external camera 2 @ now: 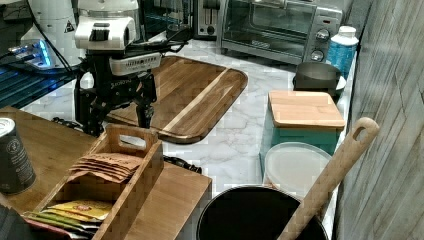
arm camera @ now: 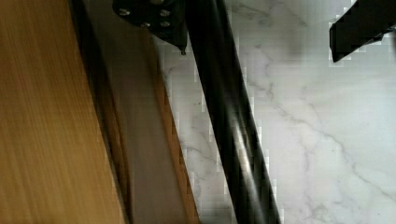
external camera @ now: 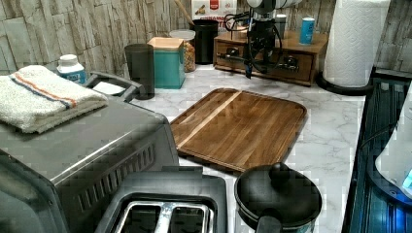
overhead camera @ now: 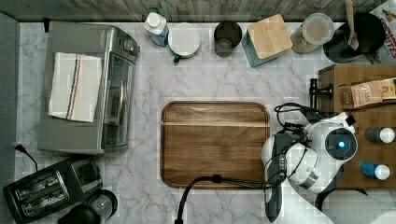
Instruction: Open the drawer.
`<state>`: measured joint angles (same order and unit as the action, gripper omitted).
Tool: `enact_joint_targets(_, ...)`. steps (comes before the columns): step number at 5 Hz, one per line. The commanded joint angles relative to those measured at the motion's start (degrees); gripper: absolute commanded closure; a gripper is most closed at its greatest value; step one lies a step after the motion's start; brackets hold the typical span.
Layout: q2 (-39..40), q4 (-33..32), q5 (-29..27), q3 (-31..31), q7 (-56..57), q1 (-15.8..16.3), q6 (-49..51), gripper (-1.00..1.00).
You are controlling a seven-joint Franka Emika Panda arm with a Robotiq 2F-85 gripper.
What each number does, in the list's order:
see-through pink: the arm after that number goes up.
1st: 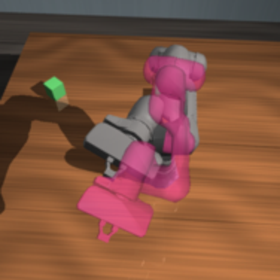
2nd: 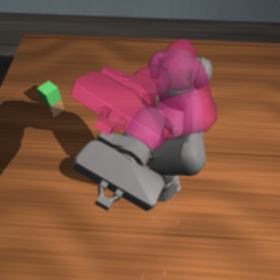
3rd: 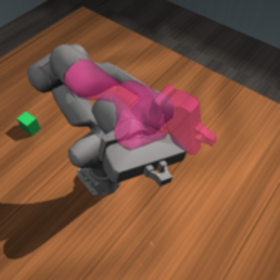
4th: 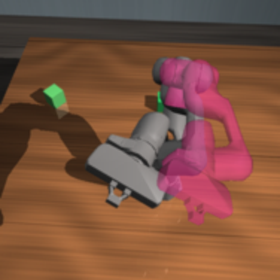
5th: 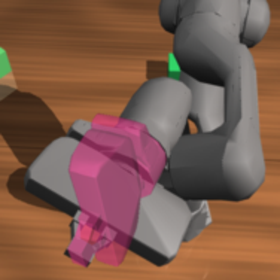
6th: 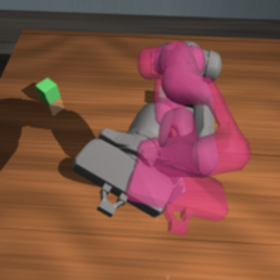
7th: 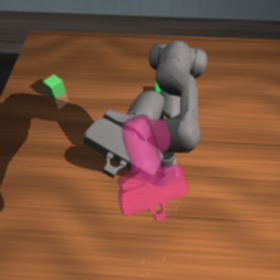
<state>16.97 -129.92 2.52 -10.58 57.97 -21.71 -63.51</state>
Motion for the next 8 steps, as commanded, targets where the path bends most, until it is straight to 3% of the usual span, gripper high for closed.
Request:
enact_joint_targets(1, -5.8, -9.4, -9.2, 15.1, 11.4, 3.9, -4.8, -1.00)
enact_joint_targets(2, -5.7, -9.6, -10.2, 18.5, 11.7, 4.8, -1.8, -1.00)
enact_joint_targets(3, -5.3, -8.6, -15.7, 19.8, 13.6, 8.4, 2.3, -1.00)
enact_joint_targets(4, -6.2, -9.2, -15.2, 23.8, 12.1, 8.7, 4.2, -1.00)
enact_joint_targets(5, -7.6, -10.4, -13.0, 25.8, 4.2, 12.0, 3.1, -1.00)
enact_joint_targets(6, -9.2, -12.8, -5.9, 26.2, -6.4, 15.6, -0.9, -1.00)
enact_joint_targets(8, -10.4, -13.4, -3.9, 26.7, -8.7, 15.6, -0.9, -1.00)
